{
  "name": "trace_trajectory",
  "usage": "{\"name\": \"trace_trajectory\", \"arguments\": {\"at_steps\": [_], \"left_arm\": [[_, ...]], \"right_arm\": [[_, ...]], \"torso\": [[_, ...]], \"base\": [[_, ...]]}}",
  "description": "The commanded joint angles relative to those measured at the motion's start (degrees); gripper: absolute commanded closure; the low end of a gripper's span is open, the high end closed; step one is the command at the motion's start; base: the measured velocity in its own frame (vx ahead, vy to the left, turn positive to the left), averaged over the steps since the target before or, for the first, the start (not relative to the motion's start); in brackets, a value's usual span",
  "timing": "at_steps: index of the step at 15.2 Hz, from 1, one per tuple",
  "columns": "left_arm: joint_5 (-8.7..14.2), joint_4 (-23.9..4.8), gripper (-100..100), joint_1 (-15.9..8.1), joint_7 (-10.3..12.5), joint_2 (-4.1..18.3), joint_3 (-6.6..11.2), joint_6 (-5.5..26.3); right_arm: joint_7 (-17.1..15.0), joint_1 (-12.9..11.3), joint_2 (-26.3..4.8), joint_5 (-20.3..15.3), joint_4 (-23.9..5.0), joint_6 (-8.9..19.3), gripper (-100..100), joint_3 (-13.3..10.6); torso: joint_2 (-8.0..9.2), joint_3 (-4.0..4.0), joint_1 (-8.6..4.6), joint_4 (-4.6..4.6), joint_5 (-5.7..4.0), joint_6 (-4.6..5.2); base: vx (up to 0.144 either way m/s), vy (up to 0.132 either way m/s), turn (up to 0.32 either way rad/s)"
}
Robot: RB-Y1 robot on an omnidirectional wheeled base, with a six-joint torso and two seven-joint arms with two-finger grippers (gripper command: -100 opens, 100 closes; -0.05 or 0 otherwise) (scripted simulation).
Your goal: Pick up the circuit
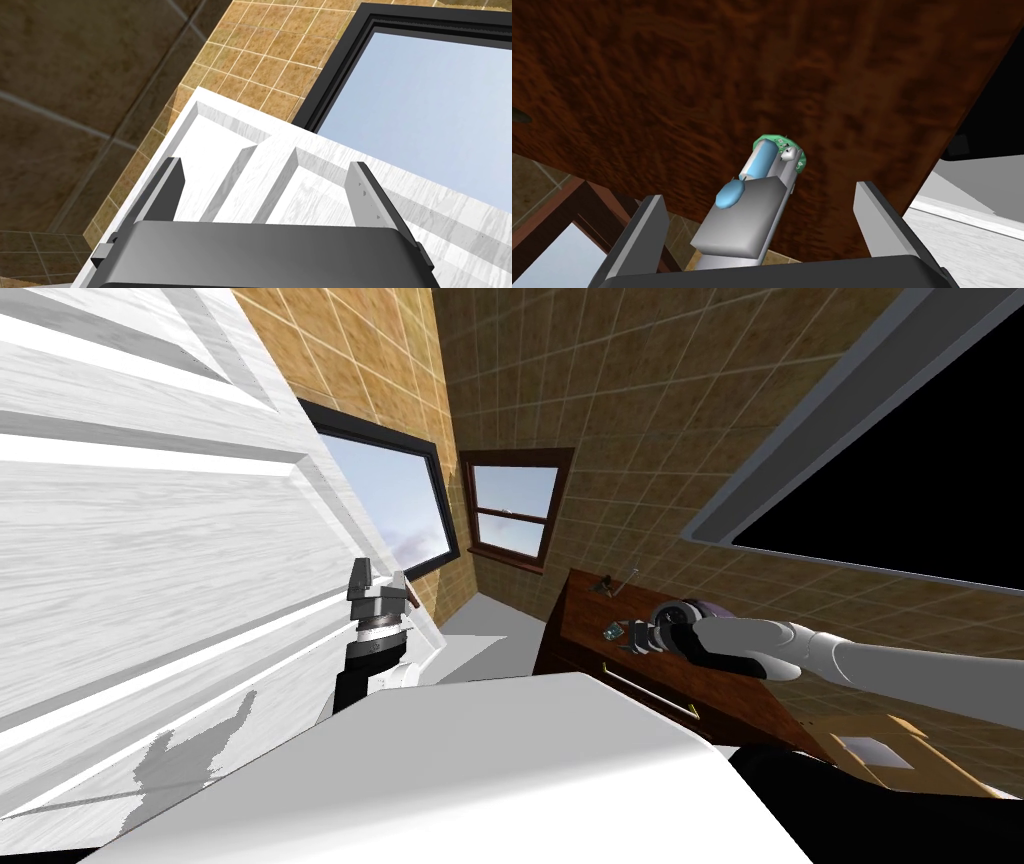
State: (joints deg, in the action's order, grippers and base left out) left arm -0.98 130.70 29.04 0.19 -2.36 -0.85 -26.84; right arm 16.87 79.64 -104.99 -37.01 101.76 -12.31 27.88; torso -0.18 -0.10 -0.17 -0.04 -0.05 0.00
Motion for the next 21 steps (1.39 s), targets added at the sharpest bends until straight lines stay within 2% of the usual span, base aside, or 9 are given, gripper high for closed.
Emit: {"name": "trace_trajectory", "arguments": {"at_steps": [1, 6, 7, 8, 12, 13, 14, 20, 21], "left_arm": [[0.0, 0.0, 0, 0.0, 0.0, 0.0, 0.0, 0.0], [0.0, 0.0, 0, 0.0, 0.0, 0.0, 0.0, 0.0], [0.0, 0.0, 0, 0.0, 0.0, 0.0, 0.0, 0.0], [0.0, 0.0, 0, 0.0, 0.0, 0.0, 0.0, 0.0], [0.0, 0.0, 0, 0.0, 0.0, 0.0, 0.0, 0.0], [0.0, 0.0, 0, 0.0, 0.0, 0.0, 0.0, 0.0], [0.0, 0.0, 0, 0.0, 0.0, -0.01, 0.0, 0.0], [0.0, 0.0, 0, -0.01, 0.0, -0.01, -0.01, 0.0], [0.0, 0.0, 0, -0.01, 0.0, -0.01, -0.01, 0.0]], "right_arm": [[-0.01, 0.7, 0.47, -0.3, 1.18, 1.58, -100, -0.25], [0.59, 1.89, 1.23, -0.12, 4.06, 5.41, -100, -1.68], [0.68, 1.15, 1.07, 0.12, 3.28, 4.31, -100, -1.8], [0.82, 1.16, 1.1, 0.17, 3.43, 4.64, 100, -1.95], [0.82, 1.14, 1.11, 0.17, 3.38, 4.65, 100, -1.91], [0.11, 0.94, 0.63, -0.26, 1.76, 2.35, 100, -0.54], [0.11, 0.94, 0.63, -0.26, 1.76, 2.35, 100, -0.54], [-0.62, -0.49, -0.29, -0.47, -1.7, -2.24, 100, 1.18], [-0.67, -0.02, -0.09, -0.67, -0.92, -1.13, 100, 1.05]], "torso": [[0.0, 0.0, 0.0, 0.0, 0.0, 0.0], [0.02, 0.01, -0.03, 0.0, -0.01, 0.0], [0.02, 0.01, -0.04, 0.0, -0.01, 0.0], [0.08, 0.04, 0.03, 0.02, 0.0, 0.0], [0.1, 0.04, 0.06, 0.0, -0.11, -0.02], [0.09, 0.04, 0.05, -0.01, -0.11, -0.03], [0.12, 0.05, 0.07, 0.0, -0.09, 0.0], [0.21, 0.1, 0.22, 0.01, -0.06, -0.01], [0.22, 0.11, 0.22, 0.01, -0.06, -0.01]], "base": [[0.034, -0.042, 0.036], [0.028, -0.036, 0.052], [-0.004, -0.007, 0.022], [0.0, 0.0, 0.0], [0.0, 0.0, 0.0], [-0.019, 0.017, -0.082], [-0.028, 0.031, -0.095], [-0.03, 0.039, -0.051], [-0.02, 0.02, -0.023]]}}
